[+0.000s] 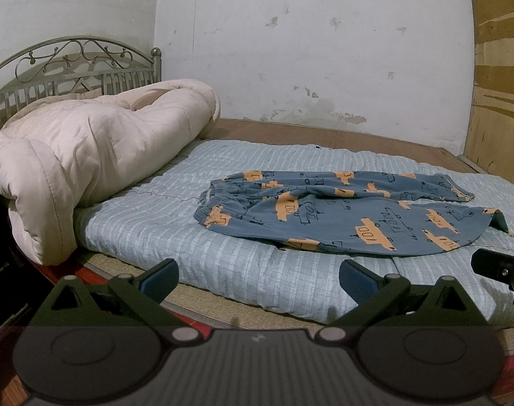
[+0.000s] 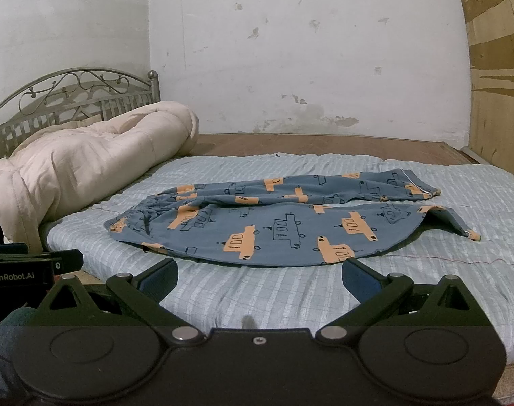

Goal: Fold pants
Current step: 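Lower both tools toward the waistband of the blue pants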

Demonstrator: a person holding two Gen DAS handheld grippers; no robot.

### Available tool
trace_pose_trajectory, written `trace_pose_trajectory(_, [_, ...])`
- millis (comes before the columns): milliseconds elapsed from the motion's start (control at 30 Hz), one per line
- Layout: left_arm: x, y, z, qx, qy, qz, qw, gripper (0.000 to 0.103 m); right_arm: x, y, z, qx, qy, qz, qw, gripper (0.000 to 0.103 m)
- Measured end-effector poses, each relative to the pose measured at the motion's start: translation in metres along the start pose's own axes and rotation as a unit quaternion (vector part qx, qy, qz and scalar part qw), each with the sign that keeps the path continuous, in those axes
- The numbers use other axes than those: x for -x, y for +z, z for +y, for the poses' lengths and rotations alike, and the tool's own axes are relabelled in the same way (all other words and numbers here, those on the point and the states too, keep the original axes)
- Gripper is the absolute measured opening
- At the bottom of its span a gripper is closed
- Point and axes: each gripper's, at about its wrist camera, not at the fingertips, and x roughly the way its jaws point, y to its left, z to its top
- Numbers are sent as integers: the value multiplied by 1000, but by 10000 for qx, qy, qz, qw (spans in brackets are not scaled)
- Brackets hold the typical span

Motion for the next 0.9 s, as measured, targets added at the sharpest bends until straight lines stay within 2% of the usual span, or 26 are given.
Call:
trace_pose_trajectory(333, [-4, -1, 0, -21, -69, 102, 9999, 102, -5, 1, 0, 1, -45, 92, 9999, 102])
trace_pose_trajectory(433, [-7, 2, 0, -10, -153, 285, 9995, 102, -9, 1, 5, -40, -53, 232, 9997, 102])
trace_pose_trajectory(667, [-27, 16, 4, 32, -32, 777, 9970, 102, -24, 15, 0, -381, 172, 676, 9968, 102])
trace_pose_trajectory(900, [-54, 38, 3, 46, -13, 1027, 9947, 102, -44, 35, -4, -465, 213, 771, 9957, 102])
